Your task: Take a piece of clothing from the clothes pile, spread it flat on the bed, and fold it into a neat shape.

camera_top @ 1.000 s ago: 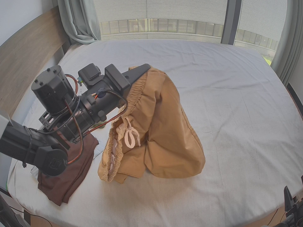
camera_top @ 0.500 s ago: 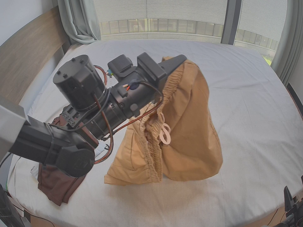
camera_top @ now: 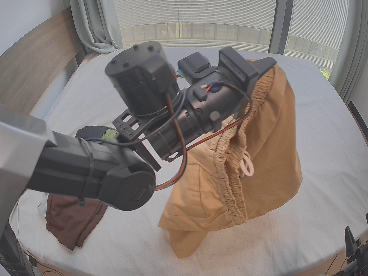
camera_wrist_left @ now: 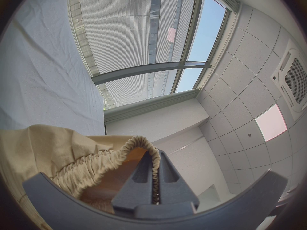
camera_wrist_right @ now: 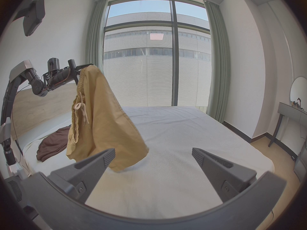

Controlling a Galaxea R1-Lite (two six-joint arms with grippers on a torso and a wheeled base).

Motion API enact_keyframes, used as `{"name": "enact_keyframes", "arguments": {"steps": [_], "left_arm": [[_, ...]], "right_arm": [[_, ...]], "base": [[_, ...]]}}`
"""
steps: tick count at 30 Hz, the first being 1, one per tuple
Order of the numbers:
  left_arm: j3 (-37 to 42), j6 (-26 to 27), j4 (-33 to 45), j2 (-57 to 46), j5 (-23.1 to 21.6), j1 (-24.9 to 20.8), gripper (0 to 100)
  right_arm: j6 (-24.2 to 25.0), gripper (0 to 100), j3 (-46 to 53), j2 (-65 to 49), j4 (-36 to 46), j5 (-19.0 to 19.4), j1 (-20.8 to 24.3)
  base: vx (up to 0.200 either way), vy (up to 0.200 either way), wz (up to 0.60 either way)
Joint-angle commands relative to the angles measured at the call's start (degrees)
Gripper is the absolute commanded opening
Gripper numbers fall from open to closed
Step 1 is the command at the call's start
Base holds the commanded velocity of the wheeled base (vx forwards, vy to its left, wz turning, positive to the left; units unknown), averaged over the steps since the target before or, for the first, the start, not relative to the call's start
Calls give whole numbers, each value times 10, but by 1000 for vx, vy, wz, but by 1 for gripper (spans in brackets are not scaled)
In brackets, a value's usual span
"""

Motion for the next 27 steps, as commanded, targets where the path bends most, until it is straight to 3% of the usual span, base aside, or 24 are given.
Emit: {"name": "enact_keyframes", "arguments": {"steps": [1, 4, 8, 10, 12, 16, 24, 27], "left_arm": [[-62, -24, 18, 40, 2, -27, 0], [-76, -61, 23, 48, 8, -28, 0], [-74, -62, 22, 62, 17, -20, 0], [-56, -61, 21, 59, 33, 20, 0], [-48, -61, 21, 56, 34, 27, 0], [71, -22, -5, -5, 38, 77, 0], [269, 15, -112, -78, 19, 130, 0], [341, 34, -153, -107, -22, 172, 0]], "right_arm": [[0, 100, 9, -7, 0, 0, 0], [0, 100, 10, -8, 0, 0, 0], [0, 100, 10, -8, 0, 0, 1], [0, 100, 10, -8, 0, 0, 1], [0, 100, 9, -8, 0, 0, 1], [0, 100, 10, -8, 0, 0, 0], [0, 100, 10, -8, 0, 0, -1], [0, 100, 10, -7, 0, 0, -1]], "base": [[0, 0, 0], [0, 0, 0], [0, 0, 0], [0, 0, 0], [0, 0, 0], [0, 0, 0], [0, 0, 0], [0, 0, 0]]}}
